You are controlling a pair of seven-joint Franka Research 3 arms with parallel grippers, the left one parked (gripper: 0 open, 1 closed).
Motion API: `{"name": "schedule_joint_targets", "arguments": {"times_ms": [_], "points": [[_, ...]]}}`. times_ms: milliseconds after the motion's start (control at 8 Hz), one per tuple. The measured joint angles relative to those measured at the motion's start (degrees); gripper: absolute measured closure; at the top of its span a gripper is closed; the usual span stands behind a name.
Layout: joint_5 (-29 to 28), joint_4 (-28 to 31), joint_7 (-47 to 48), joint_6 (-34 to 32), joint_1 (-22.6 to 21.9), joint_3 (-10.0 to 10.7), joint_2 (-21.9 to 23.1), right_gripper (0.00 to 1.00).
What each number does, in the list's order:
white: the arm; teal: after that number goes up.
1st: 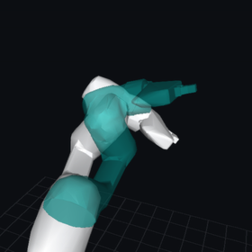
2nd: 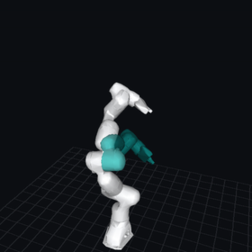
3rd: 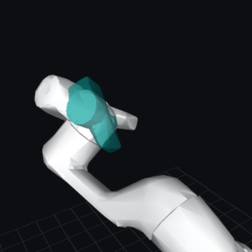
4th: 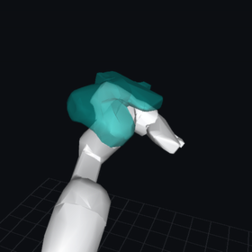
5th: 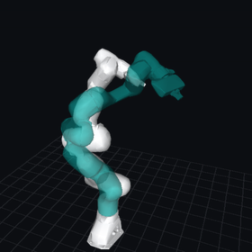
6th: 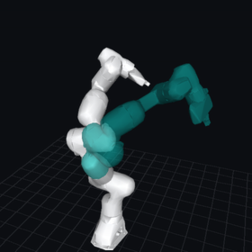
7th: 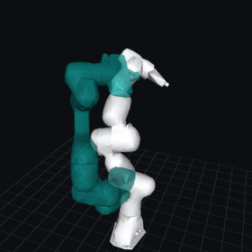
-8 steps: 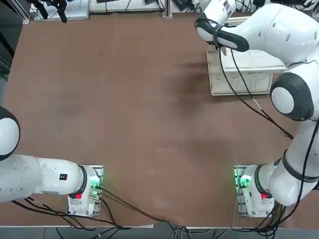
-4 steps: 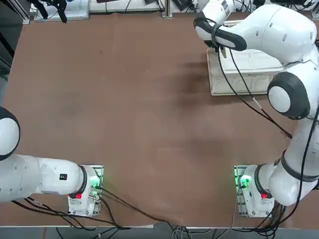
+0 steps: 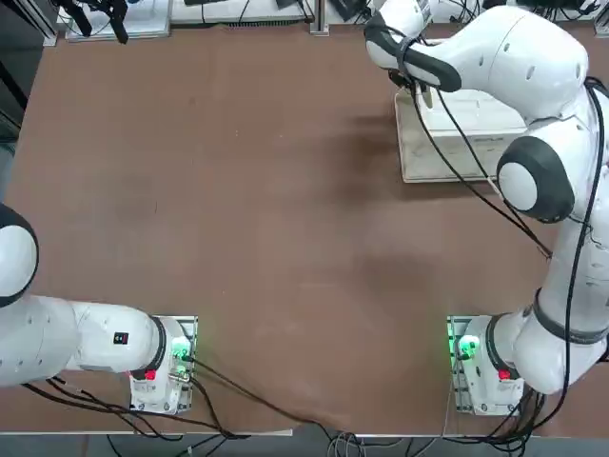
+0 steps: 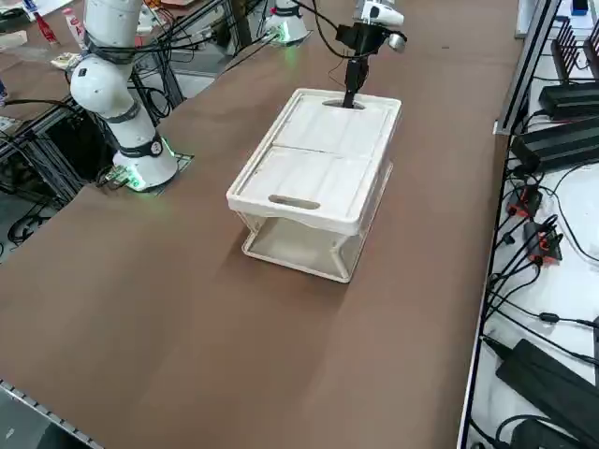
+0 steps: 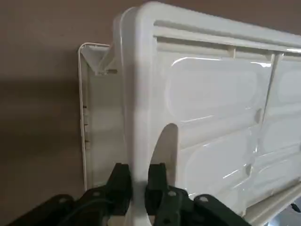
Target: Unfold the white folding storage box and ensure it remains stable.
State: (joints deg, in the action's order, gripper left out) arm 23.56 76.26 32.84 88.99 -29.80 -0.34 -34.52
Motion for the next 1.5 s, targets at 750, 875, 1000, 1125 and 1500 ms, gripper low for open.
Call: {"name": "schedule_joint_targets", "arguments": {"times_ms": [750, 875, 1000, 1125, 1500], "points": [[3.4, -0.5, 0.3, -1.9, -1.8, 0.1, -0.4, 0.81], [3.6, -0.5, 0.5, -2.0, -2.0, 0.2, -0.5, 0.81], [3.7, -0.5, 0.6, -2.0, -2.0, 0.2, -0.5, 0.81], [3.7, -0.6, 0.8, -2.0, -2.0, 0.3, -0.5, 0.81], [3.7, -0.8, 0.9, -2.0, -2.0, 0.4, -0.5, 0.81]]}}
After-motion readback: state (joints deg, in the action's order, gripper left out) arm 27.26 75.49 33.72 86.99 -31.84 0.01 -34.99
